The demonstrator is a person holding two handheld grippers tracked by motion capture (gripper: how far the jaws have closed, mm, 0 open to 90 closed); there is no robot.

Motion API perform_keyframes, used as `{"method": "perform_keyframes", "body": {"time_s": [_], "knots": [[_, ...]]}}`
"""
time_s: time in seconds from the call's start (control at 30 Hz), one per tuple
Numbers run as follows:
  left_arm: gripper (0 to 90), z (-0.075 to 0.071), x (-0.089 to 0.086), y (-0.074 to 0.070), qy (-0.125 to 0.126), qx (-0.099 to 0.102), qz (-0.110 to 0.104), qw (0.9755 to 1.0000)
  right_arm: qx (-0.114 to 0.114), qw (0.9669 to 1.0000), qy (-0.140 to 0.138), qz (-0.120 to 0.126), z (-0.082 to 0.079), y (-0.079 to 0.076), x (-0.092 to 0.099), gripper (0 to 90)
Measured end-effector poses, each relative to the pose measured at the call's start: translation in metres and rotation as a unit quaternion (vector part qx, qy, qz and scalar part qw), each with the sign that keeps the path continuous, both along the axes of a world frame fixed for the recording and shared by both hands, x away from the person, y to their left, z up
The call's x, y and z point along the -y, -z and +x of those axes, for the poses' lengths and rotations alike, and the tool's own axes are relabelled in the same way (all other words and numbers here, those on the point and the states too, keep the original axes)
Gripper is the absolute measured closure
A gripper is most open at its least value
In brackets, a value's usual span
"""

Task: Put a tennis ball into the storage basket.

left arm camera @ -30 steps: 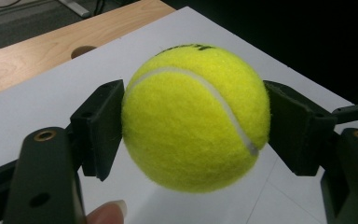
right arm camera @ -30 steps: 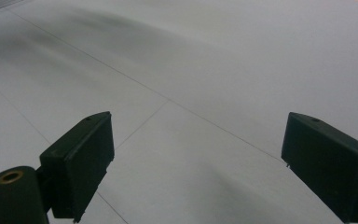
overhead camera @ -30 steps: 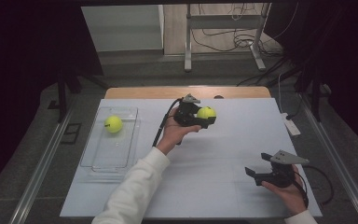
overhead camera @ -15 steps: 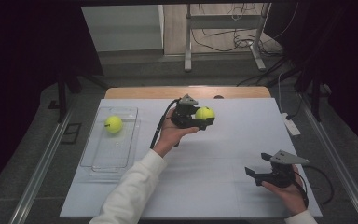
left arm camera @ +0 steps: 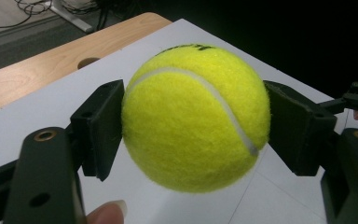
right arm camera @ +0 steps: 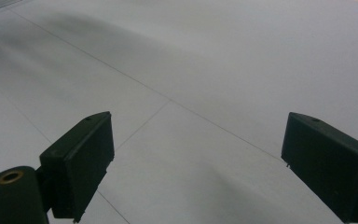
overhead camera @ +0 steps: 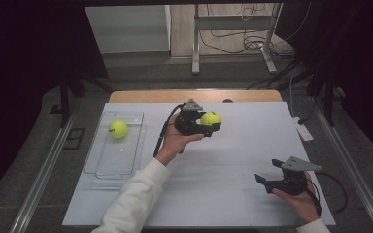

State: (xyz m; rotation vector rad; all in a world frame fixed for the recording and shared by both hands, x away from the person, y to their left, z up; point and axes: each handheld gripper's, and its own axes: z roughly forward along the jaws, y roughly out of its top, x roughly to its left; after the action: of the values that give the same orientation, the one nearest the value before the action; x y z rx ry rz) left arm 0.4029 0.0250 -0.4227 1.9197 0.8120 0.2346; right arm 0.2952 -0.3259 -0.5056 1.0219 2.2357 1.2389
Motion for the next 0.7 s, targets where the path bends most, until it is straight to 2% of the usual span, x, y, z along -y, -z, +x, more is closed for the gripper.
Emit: {"method": "perform_keyframes", "body": {"time_s": [0.53, 0.7], "knots": [[26.6, -0.009, -0.011, -0.005, -0.004, 0.010, 0.000, 0.9999, 0.000, 1.0000, 0.001, -0.001, -0.001, 0.000, -0.001, 9.5], [26.6, -0.013, -0.016, -0.008, -0.005, 0.014, -0.006, 0.9999, 0.000, 1.0000, 0.000, -0.003, -0.001, 0.000, -0.002, 9.6]]}}
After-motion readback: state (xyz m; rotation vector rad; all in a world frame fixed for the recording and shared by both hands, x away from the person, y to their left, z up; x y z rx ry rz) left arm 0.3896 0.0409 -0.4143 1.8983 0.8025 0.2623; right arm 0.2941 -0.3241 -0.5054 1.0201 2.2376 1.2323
